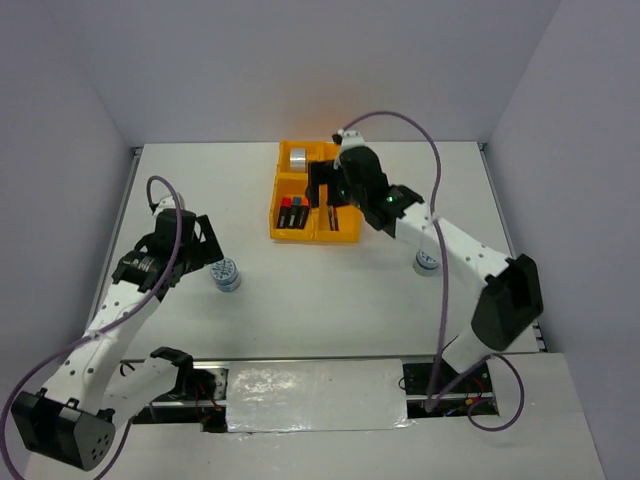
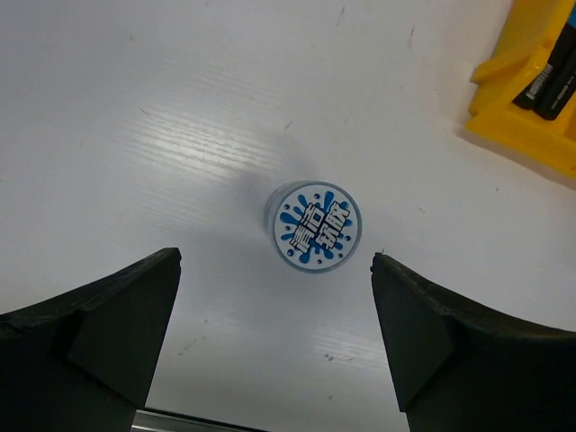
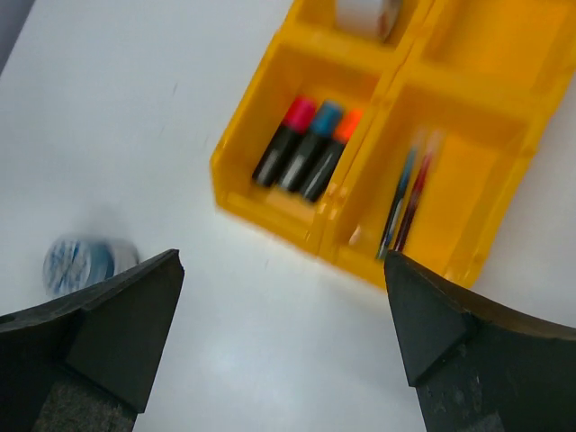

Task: Sort the stationery into containers
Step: Pick up the stationery from the center of the board.

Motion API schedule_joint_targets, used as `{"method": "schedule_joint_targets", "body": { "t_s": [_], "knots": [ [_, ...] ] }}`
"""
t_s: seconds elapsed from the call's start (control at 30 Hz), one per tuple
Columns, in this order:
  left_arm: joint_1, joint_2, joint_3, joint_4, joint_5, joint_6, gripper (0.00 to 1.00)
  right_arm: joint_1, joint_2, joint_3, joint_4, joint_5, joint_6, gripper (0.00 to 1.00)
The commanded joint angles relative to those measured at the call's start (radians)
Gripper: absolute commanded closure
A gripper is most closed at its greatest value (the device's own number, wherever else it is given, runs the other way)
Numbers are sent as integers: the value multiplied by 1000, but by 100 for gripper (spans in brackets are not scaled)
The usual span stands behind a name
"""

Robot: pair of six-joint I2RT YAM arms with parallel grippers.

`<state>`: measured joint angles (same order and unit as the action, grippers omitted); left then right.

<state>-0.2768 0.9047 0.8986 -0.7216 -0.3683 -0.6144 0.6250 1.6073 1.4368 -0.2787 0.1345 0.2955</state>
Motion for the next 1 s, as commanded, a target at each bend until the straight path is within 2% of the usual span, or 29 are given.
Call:
{"method": "schedule_joint_targets", "body": {
  "t_s": [0.0,0.07,0.17,0.37,0.63,0.73,0.77,0.9,0.93,0.97],
  "knots": [
    [28,57,-24,92,126,-73,1,77,-171,-180,52,-46,37,0],
    [28,104,-55,184,152,-94,1,132,-279,-315,52,-27,63,0],
    [28,274,-73,250,178,-98,1,197,-420,-467,105,-70,77,0],
    [16,322,-116,326,163,-105,1,251,-463,-575,62,-79,53,0],
    [-1,361,-165,340,157,-128,1,258,-463,-659,157,-130,86,0],
    [-18,364,-170,341,146,-128,8,266,-429,-658,171,-130,94,0],
    [-22,367,-168,341,143,-127,15,268,-420,-653,173,-130,97,0],
    [-28,367,-161,329,134,-128,23,288,-397,-650,179,-130,97,0],
    [-36,359,-159,326,129,-130,28,292,-391,-648,179,-130,99,0],
    [-39,355,-158,323,127,-130,37,292,-386,-647,176,-130,97,0]
  ]
}}
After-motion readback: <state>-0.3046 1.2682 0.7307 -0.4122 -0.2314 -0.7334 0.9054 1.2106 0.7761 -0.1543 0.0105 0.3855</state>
